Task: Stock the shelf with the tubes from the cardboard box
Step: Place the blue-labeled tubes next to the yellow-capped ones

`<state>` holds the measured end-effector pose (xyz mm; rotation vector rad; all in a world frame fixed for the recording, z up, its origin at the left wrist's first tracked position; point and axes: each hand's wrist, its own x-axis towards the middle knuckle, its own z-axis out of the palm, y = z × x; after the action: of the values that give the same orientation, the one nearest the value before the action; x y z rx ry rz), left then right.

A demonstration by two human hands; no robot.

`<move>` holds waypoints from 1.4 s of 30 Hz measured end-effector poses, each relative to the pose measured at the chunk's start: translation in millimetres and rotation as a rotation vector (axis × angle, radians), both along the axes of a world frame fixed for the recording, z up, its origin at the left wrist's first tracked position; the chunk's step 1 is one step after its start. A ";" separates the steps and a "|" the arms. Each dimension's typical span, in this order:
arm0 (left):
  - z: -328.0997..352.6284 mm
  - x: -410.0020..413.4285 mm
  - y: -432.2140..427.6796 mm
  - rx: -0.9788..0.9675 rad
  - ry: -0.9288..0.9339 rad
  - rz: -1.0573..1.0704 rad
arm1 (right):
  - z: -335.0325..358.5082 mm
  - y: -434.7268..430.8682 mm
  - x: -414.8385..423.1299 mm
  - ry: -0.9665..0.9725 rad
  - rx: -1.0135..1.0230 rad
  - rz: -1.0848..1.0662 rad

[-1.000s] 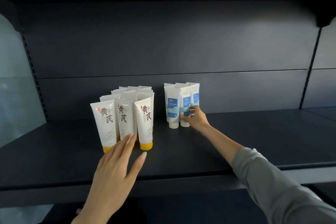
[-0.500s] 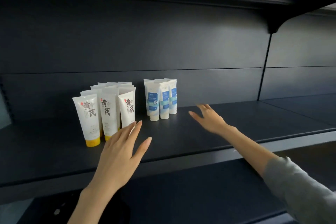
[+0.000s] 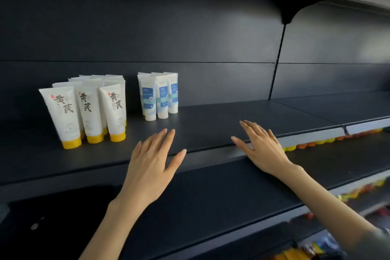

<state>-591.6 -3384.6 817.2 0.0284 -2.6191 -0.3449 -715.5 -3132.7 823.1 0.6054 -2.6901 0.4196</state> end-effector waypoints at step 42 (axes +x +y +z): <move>-289.3 -163.2 448.9 -0.212 -0.738 -0.924 | -330.5 369.7 145.7 -0.650 -0.580 -1.192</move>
<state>-754.9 -2935.7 528.0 -1.3923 -3.1971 -0.4024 -569.7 -2763.0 492.6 -1.4212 -2.6359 1.0417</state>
